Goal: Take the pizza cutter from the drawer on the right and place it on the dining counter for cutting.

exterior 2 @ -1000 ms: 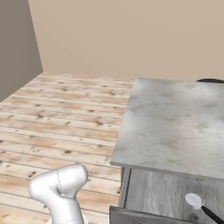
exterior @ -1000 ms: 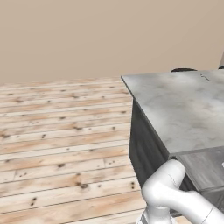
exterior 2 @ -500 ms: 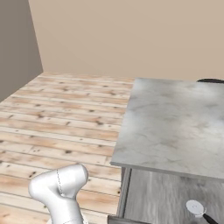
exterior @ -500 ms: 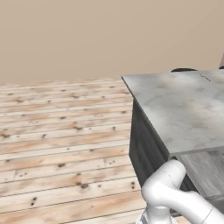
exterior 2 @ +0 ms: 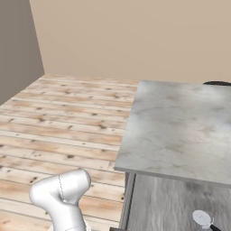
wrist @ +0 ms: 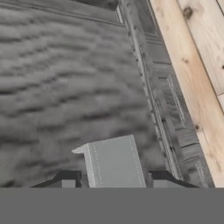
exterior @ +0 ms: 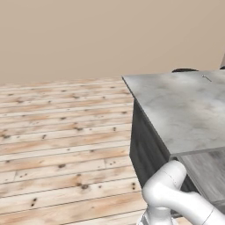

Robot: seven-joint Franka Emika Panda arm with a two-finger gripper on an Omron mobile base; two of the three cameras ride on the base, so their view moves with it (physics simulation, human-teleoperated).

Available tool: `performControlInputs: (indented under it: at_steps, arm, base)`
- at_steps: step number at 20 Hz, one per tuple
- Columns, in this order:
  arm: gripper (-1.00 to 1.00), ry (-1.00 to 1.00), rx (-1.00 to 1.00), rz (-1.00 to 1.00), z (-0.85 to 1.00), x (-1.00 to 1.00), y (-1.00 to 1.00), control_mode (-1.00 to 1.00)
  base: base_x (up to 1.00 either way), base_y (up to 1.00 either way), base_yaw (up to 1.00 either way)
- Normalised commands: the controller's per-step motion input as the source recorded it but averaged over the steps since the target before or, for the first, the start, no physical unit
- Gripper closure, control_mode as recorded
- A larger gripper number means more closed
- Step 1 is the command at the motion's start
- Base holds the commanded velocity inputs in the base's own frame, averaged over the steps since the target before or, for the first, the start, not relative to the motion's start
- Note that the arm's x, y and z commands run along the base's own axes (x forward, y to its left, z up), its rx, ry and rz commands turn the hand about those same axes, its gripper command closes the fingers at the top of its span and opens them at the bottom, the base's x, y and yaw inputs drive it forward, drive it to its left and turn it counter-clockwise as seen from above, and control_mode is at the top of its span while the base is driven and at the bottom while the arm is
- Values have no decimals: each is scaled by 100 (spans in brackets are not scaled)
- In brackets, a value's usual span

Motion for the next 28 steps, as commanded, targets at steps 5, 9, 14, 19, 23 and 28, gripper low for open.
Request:
performControlInputs:
  at_steps: [5, 9, 14, 19, 23, 28]
  arm:
    - [-100, -2, 0, 0, 13, -48, -34, -100]
    - [-100, -3, 0, 0, 37, -57, -38, -100]
    - [-100, 0, 0, 0, 81, -26, -7, -100]
    - [-100, 0, 0, 0, 100, -7, 5, -100]
    - [-100, 0, 0, 0, 100, 1, 32, -100]
    - [-100, 0, -1, 2, 96, 17, 52, -100]
  base:
    - [0, 0, 0]
    - [0, 0, 0]
    - [0, 0, 0]
    - [0, 0, 0]
    - [0, 0, 0]
    - [0, 0, 0]
